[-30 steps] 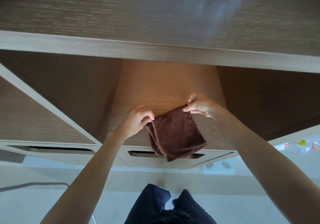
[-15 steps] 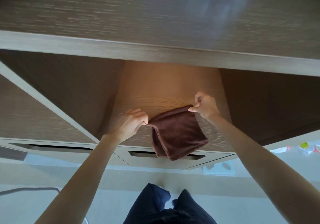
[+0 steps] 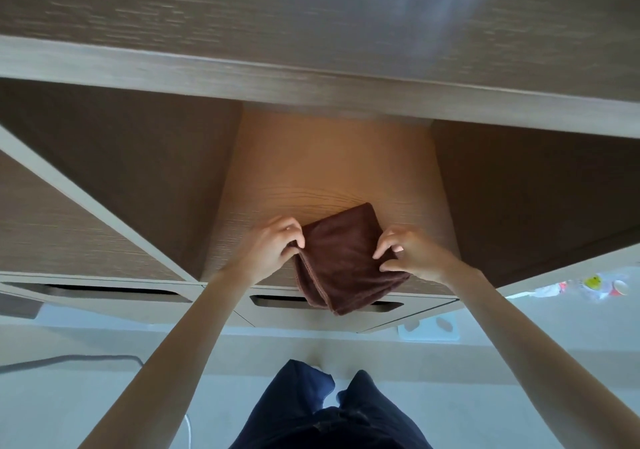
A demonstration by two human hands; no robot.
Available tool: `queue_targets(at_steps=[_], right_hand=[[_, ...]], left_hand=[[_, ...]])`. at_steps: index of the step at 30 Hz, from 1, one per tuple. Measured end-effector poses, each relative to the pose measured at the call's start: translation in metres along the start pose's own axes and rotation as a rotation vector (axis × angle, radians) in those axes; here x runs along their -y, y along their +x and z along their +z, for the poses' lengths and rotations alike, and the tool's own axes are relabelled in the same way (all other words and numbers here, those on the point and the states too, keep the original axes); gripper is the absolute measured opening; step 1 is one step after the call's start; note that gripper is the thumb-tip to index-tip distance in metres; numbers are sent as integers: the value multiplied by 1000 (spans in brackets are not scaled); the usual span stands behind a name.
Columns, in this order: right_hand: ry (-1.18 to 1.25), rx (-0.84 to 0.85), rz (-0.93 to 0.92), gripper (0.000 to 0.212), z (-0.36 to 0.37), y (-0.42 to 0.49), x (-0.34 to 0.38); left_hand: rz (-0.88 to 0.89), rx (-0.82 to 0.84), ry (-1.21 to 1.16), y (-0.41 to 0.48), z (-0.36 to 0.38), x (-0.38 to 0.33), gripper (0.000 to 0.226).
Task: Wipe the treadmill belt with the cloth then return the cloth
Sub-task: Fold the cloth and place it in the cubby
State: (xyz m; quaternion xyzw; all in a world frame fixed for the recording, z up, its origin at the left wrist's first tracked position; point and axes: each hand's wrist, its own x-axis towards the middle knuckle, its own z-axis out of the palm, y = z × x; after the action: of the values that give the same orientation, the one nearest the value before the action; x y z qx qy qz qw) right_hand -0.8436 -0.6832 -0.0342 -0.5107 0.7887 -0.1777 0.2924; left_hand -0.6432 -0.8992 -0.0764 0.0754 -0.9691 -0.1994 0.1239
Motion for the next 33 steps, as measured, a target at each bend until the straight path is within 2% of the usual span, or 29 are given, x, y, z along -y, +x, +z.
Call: queue_targets(at_steps=[3,6,10,14,18,21,23,26,30,33], right_hand=[[-88,-47,-114,16,2,-17,-4],[-100,-32,-196,31,15,-34,-7],[-86,-181,-155,24,27,-32,-10],[-10,-349,-9,24,29,-19,-5],[-76,-260,-55,29,24,-18,0],[27,-191,-72,30,18,-26,-4],[65,-201,-56,28,16,-26,-4],[-4,-205,-31,16,12,-17,-2],[-55,-268,-28,15,-5,-15,0],[-162,-279,-138,19,-9,-25,0]], left_hand=[[28,-10,-2,-3,-3,-3,14],[137,96,-71,-7,4,-17,31],[138,107,-74,2,12,-21,30],[80,136,-68,31,6,-2,29],[49,160,-20,51,-2,0,33],[108,85,-31,33,-1,-22,12],[114,82,-36,16,4,-37,21],[41,123,-28,9,9,-44,31],[-53,78,-81,15,-5,-39,14],[32,62,-34,7,-10,-42,9]])
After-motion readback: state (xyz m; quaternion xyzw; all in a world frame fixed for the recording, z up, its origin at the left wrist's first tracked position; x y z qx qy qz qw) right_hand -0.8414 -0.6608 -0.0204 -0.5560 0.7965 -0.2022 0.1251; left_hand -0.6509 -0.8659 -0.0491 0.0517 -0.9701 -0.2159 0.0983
